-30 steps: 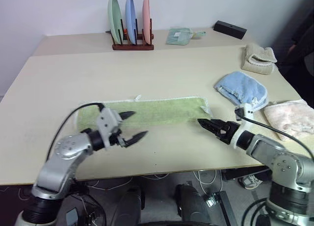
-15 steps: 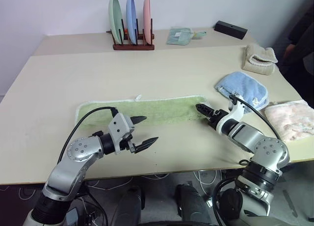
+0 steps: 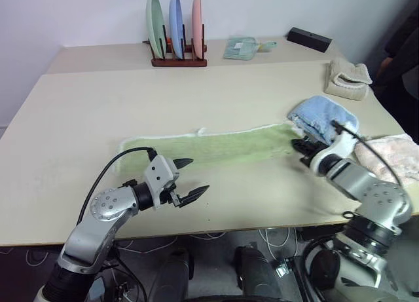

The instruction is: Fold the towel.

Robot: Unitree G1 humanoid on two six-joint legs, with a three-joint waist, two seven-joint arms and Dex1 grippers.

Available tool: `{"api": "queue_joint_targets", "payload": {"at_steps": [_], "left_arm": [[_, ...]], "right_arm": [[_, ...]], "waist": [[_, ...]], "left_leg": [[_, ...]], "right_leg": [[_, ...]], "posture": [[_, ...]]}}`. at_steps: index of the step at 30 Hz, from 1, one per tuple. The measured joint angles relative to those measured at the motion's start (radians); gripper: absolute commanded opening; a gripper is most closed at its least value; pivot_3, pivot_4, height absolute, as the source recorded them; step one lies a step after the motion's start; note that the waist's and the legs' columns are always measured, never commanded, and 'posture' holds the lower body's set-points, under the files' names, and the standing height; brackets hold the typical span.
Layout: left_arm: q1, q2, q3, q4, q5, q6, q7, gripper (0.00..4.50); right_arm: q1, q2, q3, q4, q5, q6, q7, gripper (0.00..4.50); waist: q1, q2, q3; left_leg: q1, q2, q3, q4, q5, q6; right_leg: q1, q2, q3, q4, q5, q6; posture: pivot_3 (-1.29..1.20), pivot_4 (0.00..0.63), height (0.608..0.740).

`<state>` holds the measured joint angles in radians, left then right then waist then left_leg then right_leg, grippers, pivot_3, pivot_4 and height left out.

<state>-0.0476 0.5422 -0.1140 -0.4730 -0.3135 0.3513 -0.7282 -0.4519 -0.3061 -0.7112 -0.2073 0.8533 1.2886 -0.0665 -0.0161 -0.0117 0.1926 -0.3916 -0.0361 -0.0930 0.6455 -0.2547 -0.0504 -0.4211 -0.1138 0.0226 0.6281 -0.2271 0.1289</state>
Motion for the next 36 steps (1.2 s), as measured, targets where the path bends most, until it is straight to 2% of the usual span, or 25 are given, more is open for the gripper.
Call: {"api": "queue_joint_targets", "payload": {"at_steps": [4,6,8,12,17,20,27,30,34,36], "left_arm": [[-0.018,0.001,0.001,0.02,0.0,-0.012,-0.012,4.14],[-0.029,0.003,0.004,0.034,0.0,-0.013,-0.014,4.14],[-0.036,0.004,0.007,0.041,0.0,-0.013,-0.016,4.14],[-0.037,0.003,0.012,0.039,-0.001,-0.013,-0.011,4.14],[-0.023,-0.014,0.01,0.025,-0.001,-0.006,0.016,4.14],[-0.007,-0.024,0.009,-0.002,0.0,0.004,0.037,4.14],[0.009,-0.024,0.008,-0.024,0.0,0.018,0.06,4.14],[0.012,-0.024,0.005,-0.024,0.002,0.019,0.061,4.14],[0.017,-0.026,0.005,-0.024,0.0,0.038,0.068,4.14],[0.018,-0.034,0.01,-0.025,-0.004,0.05,0.078,4.14]], "right_arm": [[0.015,-0.195,0.085,-0.059,0.014,-0.001,0.13,0.06],[0.013,-0.243,0.155,-0.097,0.013,-0.015,0.188,0.06],[0.012,-0.263,0.255,-0.136,0.011,-0.032,0.242,0.06],[-0.01,-0.261,0.533,-0.187,-0.053,-0.099,0.341,0.06],[-0.033,-0.211,0.81,-0.12,-0.213,-0.227,0.39,0.06],[-0.032,-0.196,0.878,-0.047,-0.293,-0.287,0.409,0.06],[-0.024,-0.199,0.893,-0.033,-0.351,-0.343,0.481,0.06],[-0.001,-0.217,0.881,-0.061,-0.34,-0.343,0.528,0.91],[0.061,-0.291,0.822,-0.155,-0.316,-0.382,0.621,2.86],[0.08,-0.319,0.775,-0.194,-0.307,-0.411,0.655,2.86]], "waist": [[-0.006,0.0,0.0],[-0.009,0.0,0.0],[-0.01,0.0,0.0],[-0.005,0.0,0.0],[0.003,-0.001,0.0],[0.003,-0.001,0.0],[0.002,-0.001,0.0],[0.004,-0.001,0.0],[0.004,-0.001,0.0],[0.004,-0.001,0.0]], "left_leg": [[0.001,0.001,0.001,0.0,-0.001,0.002],[0.001,0.001,0.001,0.0,-0.002,0.003],[0.001,0.001,0.001,0.0,-0.002,0.003],[0.0,0.001,0.001,0.0,-0.002,0.003],[-0.001,0.001,0.001,0.001,-0.002,0.003],[-0.002,0.0,0.001,0.0,-0.002,0.003],[-0.001,0.001,0.001,0.0,-0.002,0.003],[-0.002,0.001,0.001,0.0,-0.002,0.003],[-0.002,0.0,0.001,0.0,-0.002,0.004],[-0.002,0.001,0.001,0.0,-0.002,0.004]], "right_leg": [[0.0,0.0,0.0,0.0,-0.001,-0.001],[0.0,0.001,0.0,0.0,0.0,0.0],[0.0,0.001,0.0,0.0,0.0,0.0],[0.0,0.001,0.0,-0.001,0.0,0.001],[0.0,0.001,0.0,-0.004,0.0,0.001],[0.0,0.0,0.0,-0.005,0.001,0.001],[0.0,0.0,0.0,-0.005,0.001,0.001],[0.0,0.0,0.0,-0.006,0.001,0.001],[0.001,0.0,0.0,-0.007,0.001,0.001],[0.001,0.0,0.0,-0.007,0.001,0.001]], "posture": [[0.0,0.15,0.74],[0.0,0.15,0.74],[0.0,0.15,0.74],[0.0,0.15,0.74],[0.0,0.15,0.74],[0.0,0.15,0.74],[0.0,0.15,0.74],[0.0,0.15,0.74],[0.0,0.15,0.74],[0.0,0.15,0.74]]}}
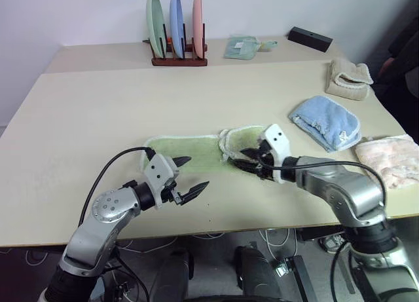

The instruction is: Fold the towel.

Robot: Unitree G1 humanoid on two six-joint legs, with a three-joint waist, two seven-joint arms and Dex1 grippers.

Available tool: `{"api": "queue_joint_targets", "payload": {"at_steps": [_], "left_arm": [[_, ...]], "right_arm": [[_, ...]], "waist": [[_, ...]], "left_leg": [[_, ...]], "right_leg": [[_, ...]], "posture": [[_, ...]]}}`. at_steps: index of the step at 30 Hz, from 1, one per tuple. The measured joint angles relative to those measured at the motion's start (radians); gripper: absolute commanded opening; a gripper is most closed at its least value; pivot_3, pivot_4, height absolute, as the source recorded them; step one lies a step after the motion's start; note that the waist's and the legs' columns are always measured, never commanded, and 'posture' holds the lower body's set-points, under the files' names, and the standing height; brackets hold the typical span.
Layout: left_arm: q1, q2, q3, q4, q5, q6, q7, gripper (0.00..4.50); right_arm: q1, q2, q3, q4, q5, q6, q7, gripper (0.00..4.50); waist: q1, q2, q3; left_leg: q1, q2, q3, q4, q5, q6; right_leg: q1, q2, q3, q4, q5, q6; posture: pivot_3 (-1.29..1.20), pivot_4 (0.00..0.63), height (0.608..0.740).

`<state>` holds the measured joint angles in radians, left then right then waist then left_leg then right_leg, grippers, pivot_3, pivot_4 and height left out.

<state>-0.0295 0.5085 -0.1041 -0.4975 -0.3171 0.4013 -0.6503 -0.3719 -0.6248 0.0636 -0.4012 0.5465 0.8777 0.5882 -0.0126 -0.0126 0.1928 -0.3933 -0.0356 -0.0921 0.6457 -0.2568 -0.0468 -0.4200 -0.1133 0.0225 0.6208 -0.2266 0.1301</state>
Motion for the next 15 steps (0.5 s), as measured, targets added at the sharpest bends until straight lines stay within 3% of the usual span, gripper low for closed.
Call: {"api": "queue_joint_targets", "payload": {"at_steps": [4,5,7,11,15], "left_arm": [[0.0,-0.019,0.0,0.0,0.001,0.004,0.012,4.14],[0.0,-0.022,-0.001,0.001,0.002,0.004,0.016,4.14],[-0.002,-0.031,-0.001,0.004,0.003,0.004,0.023,4.14],[0.02,-0.04,0.0,0.004,0.008,0.004,0.041,4.14],[0.031,-0.044,0.002,0.005,0.015,0.005,0.065,4.14]], "right_arm": [[0.008,-0.021,-0.053,-0.012,0.005,-0.048,0.028,2.86],[0.003,-0.014,-0.057,0.002,0.003,-0.058,0.025,2.62],[-0.036,0.024,-0.063,0.081,-0.021,-0.079,-0.004,2.05],[-0.128,0.083,-0.054,0.273,-0.098,-0.168,-0.029,0.03],[-0.162,0.16,0.003,0.41,-0.173,-0.287,-0.012,0.03]], "waist": [[-0.002,0.0,0.0],[-0.002,0.0,0.0],[-0.003,0.0,0.0],[-0.003,0.0,0.0],[-0.004,0.0,0.0]], "left_leg": [[0.0,0.0,0.0,0.0,0.0,0.0],[0.0,0.0,0.0,0.0,0.0,0.0],[0.001,0.0,0.001,0.0,0.0,0.0],[0.001,0.0,0.001,-0.001,0.0,0.0],[0.001,0.0,0.001,-0.001,0.0,0.0]], "right_leg": [[0.0,0.0,0.0,0.0,0.0,0.0],[0.0,0.0,0.0,0.0,0.0,0.0],[0.0,0.0,0.0,0.0,0.001,-0.001],[0.0,0.0,0.0,-0.001,0.001,-0.001],[0.0,0.0,0.0,-0.001,0.001,-0.001]], "posture": [[0.0,0.15,0.74],[0.0,0.15,0.74],[0.0,0.15,0.74],[0.0,0.15,0.74],[0.0,0.15,0.74]]}}
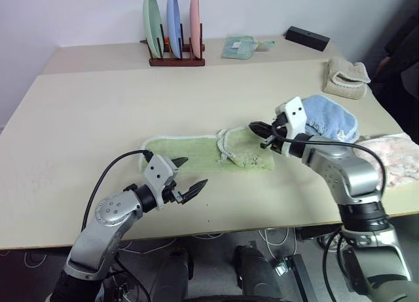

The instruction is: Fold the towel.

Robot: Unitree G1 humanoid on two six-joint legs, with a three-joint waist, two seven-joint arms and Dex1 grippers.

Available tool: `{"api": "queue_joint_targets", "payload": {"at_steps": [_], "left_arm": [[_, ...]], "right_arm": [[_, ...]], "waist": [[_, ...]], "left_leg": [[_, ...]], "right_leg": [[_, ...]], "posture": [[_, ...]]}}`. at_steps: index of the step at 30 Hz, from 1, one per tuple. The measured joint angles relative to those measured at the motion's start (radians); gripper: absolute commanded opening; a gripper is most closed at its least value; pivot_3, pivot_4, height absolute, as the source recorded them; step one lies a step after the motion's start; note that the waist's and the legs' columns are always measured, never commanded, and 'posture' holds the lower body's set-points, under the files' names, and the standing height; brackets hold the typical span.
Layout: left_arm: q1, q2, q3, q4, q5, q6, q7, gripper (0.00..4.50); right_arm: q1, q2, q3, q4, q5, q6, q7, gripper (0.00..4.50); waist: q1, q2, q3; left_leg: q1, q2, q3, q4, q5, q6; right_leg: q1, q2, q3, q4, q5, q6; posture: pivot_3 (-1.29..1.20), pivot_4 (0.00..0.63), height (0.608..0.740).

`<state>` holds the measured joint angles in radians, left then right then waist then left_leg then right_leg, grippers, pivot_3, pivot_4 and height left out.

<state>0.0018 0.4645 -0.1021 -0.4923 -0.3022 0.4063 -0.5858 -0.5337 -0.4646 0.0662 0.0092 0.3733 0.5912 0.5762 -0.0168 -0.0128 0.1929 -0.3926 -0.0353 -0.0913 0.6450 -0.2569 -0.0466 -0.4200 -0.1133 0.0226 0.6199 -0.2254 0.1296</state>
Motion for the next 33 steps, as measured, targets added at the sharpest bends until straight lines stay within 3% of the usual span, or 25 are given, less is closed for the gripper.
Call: {"api": "queue_joint_targets", "payload": {"at_steps": [7,12,15,16,22,28,33], "left_arm": [[0.083,-0.026,0.051,-0.021,-0.007,0.031,0.073,4.14],[0.153,-0.065,0.11,-0.05,-0.014,0.077,0.157,4.14],[0.185,-0.149,0.189,-0.074,-0.083,0.151,0.238,4.32],[0.193,-0.178,0.22,-0.079,-0.124,0.188,0.263,4.5],[0.237,-0.299,0.381,-0.156,-0.429,0.417,0.406,4.5],[0.114,-0.424,0.494,-0.117,-0.683,0.56,0.679,4.5],[-0.031,-0.462,0.533,-0.013,-0.813,0.582,0.856,4.5]], "right_arm": [[0.044,0.046,0.117,0.138,-0.124,-0.145,0.059,0.03],[0.049,0.073,0.107,0.174,-0.16,-0.225,0.055,0.03],[0.055,0.082,0.057,0.15,-0.111,-0.222,0.084,0.85],[0.055,0.078,0.045,0.123,-0.093,-0.221,0.105,1.31],[0.071,-0.081,0.083,-0.105,-0.096,-0.248,0.288,4.42],[0.103,-0.142,0.157,-0.208,-0.118,-0.255,0.384,4.47],[0.128,-0.137,0.187,-0.25,-0.161,-0.272,0.373,4.47]], "waist": [[0.001,0.0,0.0],[0.0,0.0,-0.001],[0.002,0.0,-0.001],[0.002,0.0,-0.001],[0.003,0.0,-0.001],[0.01,0.0,-0.001],[0.018,0.0,-0.002]], "left_leg": [[0.0,0.0,0.0,0.0,0.0,0.0],[0.002,0.0,0.0,0.0,0.0,0.0],[0.002,0.0,-0.001,0.001,0.0,0.0],[0.001,0.0,-0.001,0.001,0.0,0.0],[0.002,0.0,-0.002,0.001,0.0,0.0],[0.007,-0.001,-0.004,0.002,0.0,0.0],[0.009,-0.002,-0.006,0.002,0.0,0.0]], "right_leg": [[0.0,0.0,0.0,0.0,0.0,0.0],[0.002,0.0,0.0,0.0,0.0,0.0],[0.002,0.0,0.0,0.0,0.0,0.0],[0.002,0.0,0.0,0.0,0.0,0.0],[0.004,0.0,-0.001,-0.001,0.0,0.0],[0.011,-0.001,-0.003,-0.003,-0.001,-0.001],[0.014,-0.001,-0.004,-0.004,-0.002,-0.002]], "posture": [[0.0,0.15,0.74],[0.0,0.15,0.74],[0.0,0.15,0.74],[0.0,0.15,0.74],[0.0,0.15,0.74],[0.0,0.15,0.74],[0.0,0.15,0.74]]}}
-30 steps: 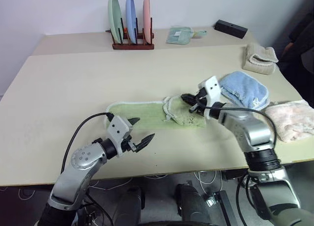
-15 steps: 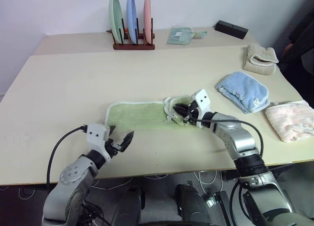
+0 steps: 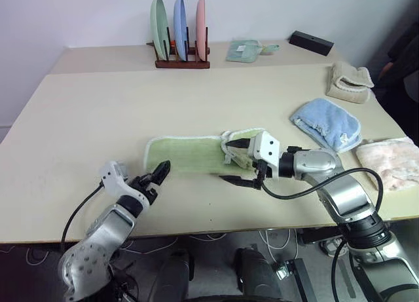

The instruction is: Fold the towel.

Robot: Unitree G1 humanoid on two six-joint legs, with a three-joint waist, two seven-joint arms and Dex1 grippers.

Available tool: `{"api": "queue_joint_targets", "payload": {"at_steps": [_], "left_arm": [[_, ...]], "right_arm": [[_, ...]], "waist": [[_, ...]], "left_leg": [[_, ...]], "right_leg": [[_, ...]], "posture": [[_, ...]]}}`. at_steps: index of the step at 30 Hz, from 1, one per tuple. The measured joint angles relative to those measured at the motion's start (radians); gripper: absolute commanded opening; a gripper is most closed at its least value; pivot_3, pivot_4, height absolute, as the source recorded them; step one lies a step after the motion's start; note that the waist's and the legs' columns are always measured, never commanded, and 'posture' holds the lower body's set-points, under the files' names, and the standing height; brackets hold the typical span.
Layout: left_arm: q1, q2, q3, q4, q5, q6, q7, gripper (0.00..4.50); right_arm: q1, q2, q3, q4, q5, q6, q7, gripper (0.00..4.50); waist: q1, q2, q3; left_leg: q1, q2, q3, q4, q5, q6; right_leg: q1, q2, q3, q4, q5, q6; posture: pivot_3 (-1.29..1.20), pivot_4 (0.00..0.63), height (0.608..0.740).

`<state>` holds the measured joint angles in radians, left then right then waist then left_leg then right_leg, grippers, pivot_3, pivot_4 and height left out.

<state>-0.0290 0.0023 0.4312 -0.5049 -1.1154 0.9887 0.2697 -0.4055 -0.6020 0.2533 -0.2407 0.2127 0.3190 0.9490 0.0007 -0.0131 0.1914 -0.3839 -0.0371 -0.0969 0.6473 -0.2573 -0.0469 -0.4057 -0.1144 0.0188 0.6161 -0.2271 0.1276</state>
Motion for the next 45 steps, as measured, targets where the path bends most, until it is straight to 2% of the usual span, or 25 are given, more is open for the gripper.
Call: {"api": "queue_joint_targets", "payload": {"at_steps": [2,5,12,20,28,31,34,38,40,45], "left_arm": [[-0.057,-0.027,0.016,0.048,-0.044,-0.017,0.075,4.5],[-0.086,-0.05,0.023,0.081,-0.083,-0.048,0.155,3.69],[-0.087,-0.042,0.025,0.144,-0.115,-0.114,0.225,0.1],[-0.085,-0.004,0.021,0.147,-0.119,-0.225,0.171,0.04],[-0.026,0.301,0.088,0.097,-0.113,-0.272,-0.049,0.04],[-0.031,0.43,0.07,0.078,-0.085,-0.26,-0.149,0.04],[-0.087,0.492,-0.043,0.045,-0.037,-0.236,-0.246,0.04],[-0.205,0.55,-0.336,-0.015,0.099,-0.206,-0.423,0.04],[-0.262,0.556,-0.481,-0.024,0.18,-0.193,-0.502,0.04],[-0.35,0.529,-0.705,0.046,0.35,-0.189,-0.616,0.04]], "right_arm": [[0.017,0.012,0.008,-0.006,-0.006,0.0,-0.011,4.47],[0.021,0.02,0.013,-0.029,-0.013,0.001,-0.025,4.5],[0.043,0.019,0.011,-0.041,-0.016,0.002,-0.046,4.5],[0.076,0.017,0.011,-0.093,-0.017,0.02,-0.067,4.5],[0.08,0.001,0.009,-0.1,-0.022,0.024,-0.07,4.5],[0.074,0.0,0.008,-0.099,-0.022,0.024,-0.068,4.5],[0.06,0.002,0.005,-0.087,-0.022,0.023,-0.068,4.5],[0.044,-0.005,-0.007,-0.056,-0.025,0.011,-0.067,4.5],[0.041,-0.011,-0.023,-0.035,-0.034,0.003,-0.067,4.5],[0.051,-0.033,-0.056,-0.031,-0.042,0.0,-0.074,4.5]], "waist": [[0.008,0.0,0.0],[0.012,0.0,0.0],[0.012,0.0,0.0],[0.01,-0.002,0.001],[0.008,-0.003,0.001],[0.012,-0.003,0.002],[0.015,-0.003,0.002],[0.008,-0.003,0.002],[0.002,-0.003,0.002],[-0.01,-0.003,0.002]], "left_leg": [[0.0,0.0,0.0,0.0,0.0,0.0],[0.0,-0.001,0.0,0.0,0.0,0.0],[-0.001,-0.001,0.0,0.0,0.0,0.0],[-0.005,-0.001,0.0,0.0,0.0,0.0],[-0.006,0.0,0.0,-0.001,0.0,0.0],[-0.006,0.0,0.0,-0.001,0.0,0.0],[-0.007,-0.001,-0.001,0.0,0.0,0.0],[-0.007,-0.001,0.0,-0.002,0.0,0.0],[-0.007,-0.001,0.0,-0.003,0.0,0.0],[-0.007,-0.001,0.0,-0.003,0.0,0.0]], "right_leg": [[0.0,0.0,0.0,0.0,0.0,0.0],[0.0,0.0,0.0,-0.001,0.0,0.0],[0.0,0.0,0.0,-0.002,0.0,0.0],[-0.004,0.0,0.0,-0.003,0.0,-0.001],[-0.005,0.0,0.0,-0.003,0.0,-0.001],[-0.005,0.0,0.0,-0.003,0.0,-0.001],[-0.004,-0.001,0.0,-0.004,0.0,-0.001],[-0.005,-0.001,0.0,-0.005,0.0,-0.001],[-0.006,0.0,0.0,-0.005,0.0,-0.001],[-0.006,0.0,0.0,-0.004,0.0,0.0]], "posture": [[0.0,0.15,0.74],[0.0,0.15,0.74],[0.0,0.15,0.74],[0.0,0.15,0.74],[0.0,0.15,0.74],[0.0,0.15,0.74],[0.0,0.15,0.74],[0.0,0.15,0.74],[0.0,0.15,0.74],[0.0,0.15,0.74]]}}
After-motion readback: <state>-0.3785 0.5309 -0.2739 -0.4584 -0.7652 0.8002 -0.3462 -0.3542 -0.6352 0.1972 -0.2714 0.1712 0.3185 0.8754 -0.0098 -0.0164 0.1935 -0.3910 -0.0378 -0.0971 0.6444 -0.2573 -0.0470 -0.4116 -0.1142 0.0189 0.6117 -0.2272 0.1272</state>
